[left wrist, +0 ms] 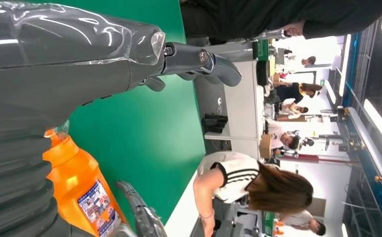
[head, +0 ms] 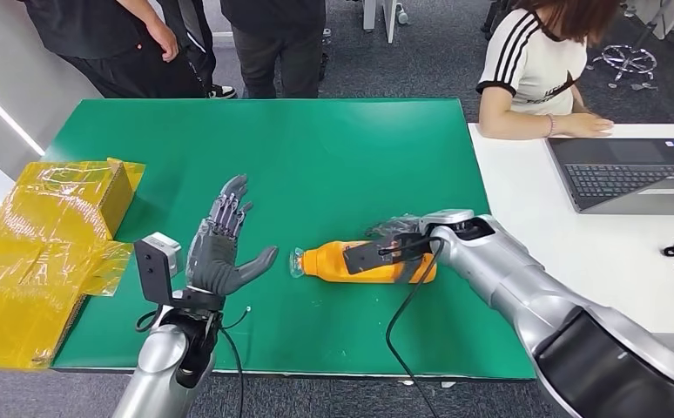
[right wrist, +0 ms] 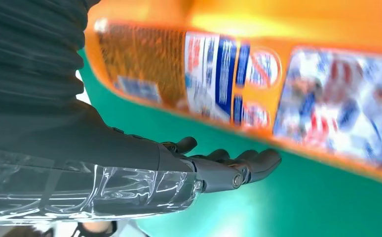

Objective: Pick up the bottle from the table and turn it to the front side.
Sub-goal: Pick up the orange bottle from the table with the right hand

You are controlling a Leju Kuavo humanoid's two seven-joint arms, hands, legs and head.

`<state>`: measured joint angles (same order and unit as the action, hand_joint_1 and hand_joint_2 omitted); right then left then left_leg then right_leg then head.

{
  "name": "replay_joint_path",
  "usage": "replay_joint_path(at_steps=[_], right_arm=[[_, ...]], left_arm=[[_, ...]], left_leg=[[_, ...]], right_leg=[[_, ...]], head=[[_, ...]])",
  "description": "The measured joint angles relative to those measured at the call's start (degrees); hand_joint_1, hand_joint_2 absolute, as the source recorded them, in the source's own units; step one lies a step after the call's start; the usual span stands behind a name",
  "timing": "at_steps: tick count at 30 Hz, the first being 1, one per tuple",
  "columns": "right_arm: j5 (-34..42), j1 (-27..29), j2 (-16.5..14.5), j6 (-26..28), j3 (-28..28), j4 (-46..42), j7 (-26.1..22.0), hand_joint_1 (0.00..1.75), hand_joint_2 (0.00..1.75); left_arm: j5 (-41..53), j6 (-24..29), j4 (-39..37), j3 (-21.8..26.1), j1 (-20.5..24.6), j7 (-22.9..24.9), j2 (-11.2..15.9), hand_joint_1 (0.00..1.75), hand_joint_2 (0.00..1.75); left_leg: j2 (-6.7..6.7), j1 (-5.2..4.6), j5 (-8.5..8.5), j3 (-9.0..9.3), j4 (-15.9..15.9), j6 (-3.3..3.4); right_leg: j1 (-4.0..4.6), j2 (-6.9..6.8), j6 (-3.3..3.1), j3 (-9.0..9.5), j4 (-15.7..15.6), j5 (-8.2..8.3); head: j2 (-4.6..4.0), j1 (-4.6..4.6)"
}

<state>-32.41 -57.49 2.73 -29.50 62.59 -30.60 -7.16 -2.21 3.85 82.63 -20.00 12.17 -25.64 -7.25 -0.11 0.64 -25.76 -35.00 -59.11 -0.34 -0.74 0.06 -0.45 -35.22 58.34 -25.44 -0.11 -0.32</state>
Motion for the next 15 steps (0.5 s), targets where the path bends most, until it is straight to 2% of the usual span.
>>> replay_joint_path(at_steps=[9, 12, 13, 15], right_arm=[[0.72, 2.69, 0.00, 2.80, 2.97, 2.03, 0.64, 0.00, 1.75], [0.86, 2.75, 0.02, 2.88, 3.41, 2.16, 0.58, 0.24, 1.75], [0.91, 2.79, 0.03, 3.14, 3.51, 2.16, 0.49, 0.67, 1.75], [1.04, 2.93, 0.07, 3.88, 3.62, 2.14, 0.33, 1.39, 1.75]], left_arm=[[-0.55, -1.59, -0.89, 0.00, -0.11, -0.64, 0.12, 0.00, 1.75], [-0.81, -1.87, -1.16, 0.00, -0.11, -0.65, 0.13, 0.00, 1.75], [-1.01, -1.99, -1.21, 0.00, -0.11, -0.64, 0.14, 0.00, 1.75], [-1.38, -2.19, -1.24, 0.00, -0.20, -0.61, 0.21, 0.00, 1.75]], left_leg=[[0.02, 0.00, -0.01, 0.03, 0.00, -0.01], [0.03, 0.00, -0.01, 0.07, 0.00, -0.01], [0.03, 0.00, -0.01, 0.08, 0.00, -0.01], [0.05, 0.00, -0.01, 0.11, 0.00, -0.01]], right_leg=[[0.00, 0.02, 0.00, 0.00, -0.01, 0.00], [0.00, 0.04, 0.00, 0.03, -0.01, 0.00], [0.00, 0.04, 0.00, 0.04, -0.01, 0.00], [0.00, 0.05, 0.00, 0.07, -0.01, 0.00]], head=[[0.00, 0.00], [0.00, -0.01], [0.00, 0.00], [0.00, -0.01]])
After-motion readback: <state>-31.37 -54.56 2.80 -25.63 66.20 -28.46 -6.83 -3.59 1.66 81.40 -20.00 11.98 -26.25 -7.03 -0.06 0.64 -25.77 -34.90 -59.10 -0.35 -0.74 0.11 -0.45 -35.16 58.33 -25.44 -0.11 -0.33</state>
